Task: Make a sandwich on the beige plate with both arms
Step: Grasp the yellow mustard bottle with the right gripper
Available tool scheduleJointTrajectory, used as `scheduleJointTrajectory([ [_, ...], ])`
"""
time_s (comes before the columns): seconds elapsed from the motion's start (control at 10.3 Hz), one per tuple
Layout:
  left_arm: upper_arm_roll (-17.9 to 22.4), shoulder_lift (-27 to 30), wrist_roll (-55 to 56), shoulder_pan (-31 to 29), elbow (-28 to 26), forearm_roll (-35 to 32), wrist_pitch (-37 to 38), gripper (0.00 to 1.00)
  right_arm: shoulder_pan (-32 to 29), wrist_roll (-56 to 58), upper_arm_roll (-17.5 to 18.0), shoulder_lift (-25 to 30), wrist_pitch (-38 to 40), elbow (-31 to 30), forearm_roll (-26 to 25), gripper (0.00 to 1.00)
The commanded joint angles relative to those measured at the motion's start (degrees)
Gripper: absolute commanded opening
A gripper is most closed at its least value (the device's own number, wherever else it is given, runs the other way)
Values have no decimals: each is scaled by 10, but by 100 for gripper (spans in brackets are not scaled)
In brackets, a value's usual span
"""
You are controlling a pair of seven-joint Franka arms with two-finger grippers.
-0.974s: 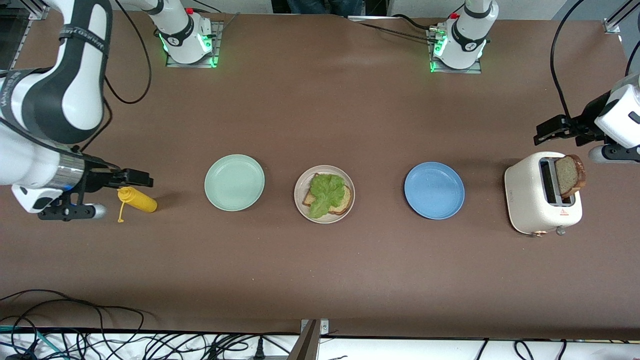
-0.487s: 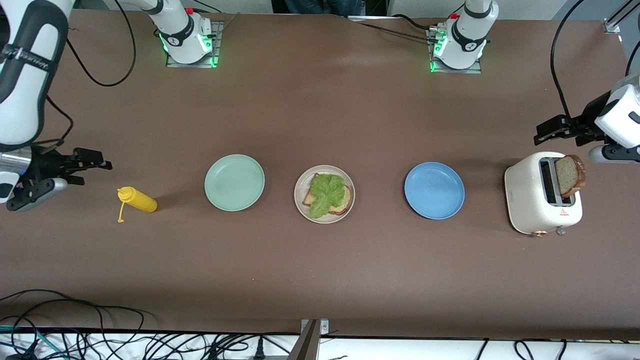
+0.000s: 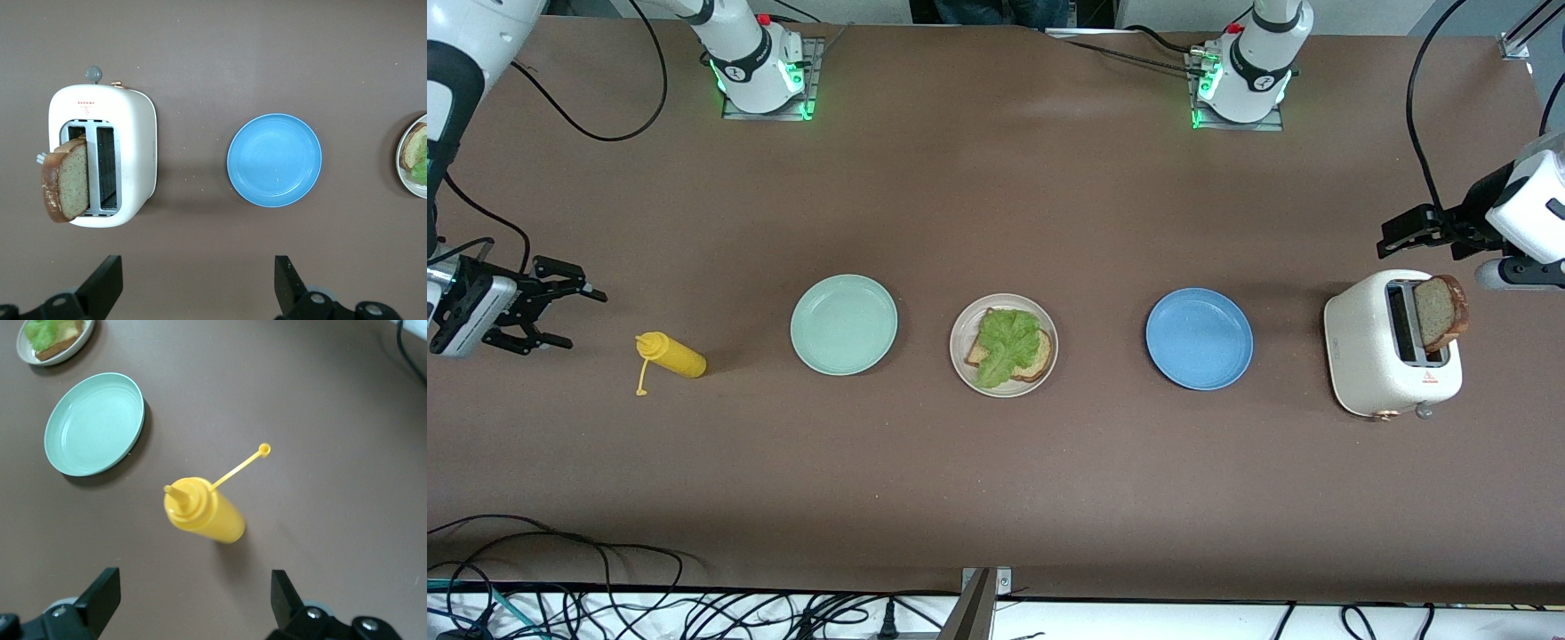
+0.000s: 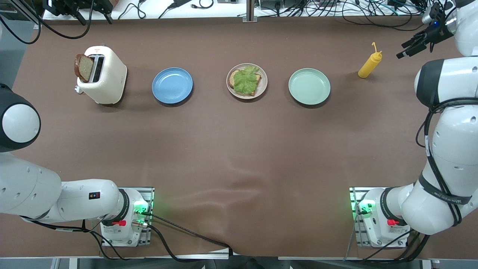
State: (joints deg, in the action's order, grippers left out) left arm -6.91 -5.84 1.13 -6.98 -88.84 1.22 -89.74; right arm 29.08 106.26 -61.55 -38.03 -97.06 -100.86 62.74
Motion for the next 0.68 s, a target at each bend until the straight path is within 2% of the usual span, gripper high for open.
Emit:
scheduleJointTrajectory([
  [0.0, -2, 4, -10, -2, -2, -8, 4, 100, -20, 121, 26, -31, -1, 3, 70, 100],
  [0.19, -2, 4, -10, -2, -2, -8, 4, 100, -94, 218, 112, -52, -4, 8, 128, 100],
  [0.29, -2, 4, -10, -2, -2, -8, 4, 100, -114, 233, 137, -59, -7, 8, 134, 100],
  [0.58, -2, 4, -10, -2, -2, -8, 4, 100, -117, 236, 142, -74, -7, 8, 142, 100],
])
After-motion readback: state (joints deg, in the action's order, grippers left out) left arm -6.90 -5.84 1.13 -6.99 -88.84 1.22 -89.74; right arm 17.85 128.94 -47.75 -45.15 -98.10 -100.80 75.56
